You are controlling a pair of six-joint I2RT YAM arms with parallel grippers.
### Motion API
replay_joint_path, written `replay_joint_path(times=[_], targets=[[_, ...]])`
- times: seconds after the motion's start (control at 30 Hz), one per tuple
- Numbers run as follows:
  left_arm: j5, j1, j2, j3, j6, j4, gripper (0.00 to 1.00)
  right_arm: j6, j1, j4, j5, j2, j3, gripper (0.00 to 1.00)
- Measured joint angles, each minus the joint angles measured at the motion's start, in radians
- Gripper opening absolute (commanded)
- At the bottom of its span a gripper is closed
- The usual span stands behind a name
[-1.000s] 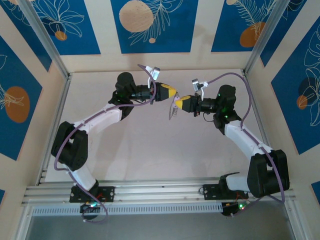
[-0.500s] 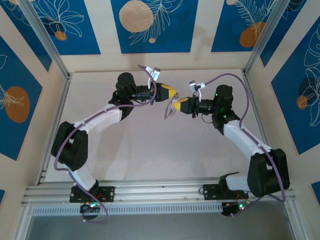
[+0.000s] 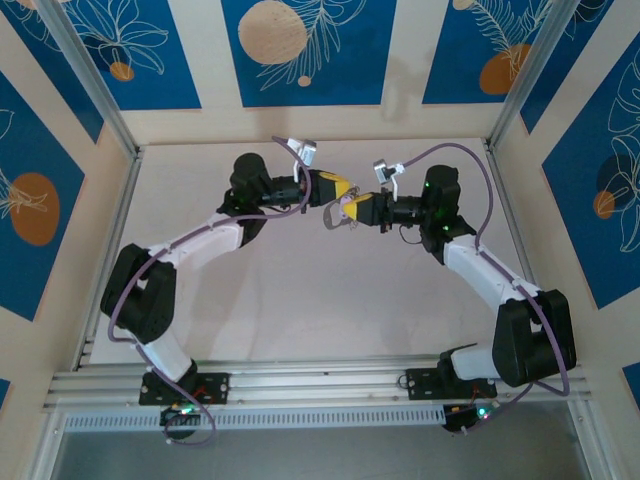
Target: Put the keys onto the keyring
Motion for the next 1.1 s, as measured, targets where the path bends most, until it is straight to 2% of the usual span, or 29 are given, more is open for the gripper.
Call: replay_joint_path(times=[0.33,0.87,1.1], targets=[[-0.078,0.000,-0.018,-0.081,-0.091,0.150,0.00,0.008,-0.003,0.011,0.026,0.000,-0.011,0.00],[-0.124,-0.002,-0.018,-0.123,-0.141,0.249,0.00,-0.001,0.098,-0.006,0.087,0.041,0.039,0.00],[-0.148,-0.003,-0.018,-0.123,-0.141,0.264,0.00,0.030,0.053,0.032,0.074,0.049,0.026,0.00]])
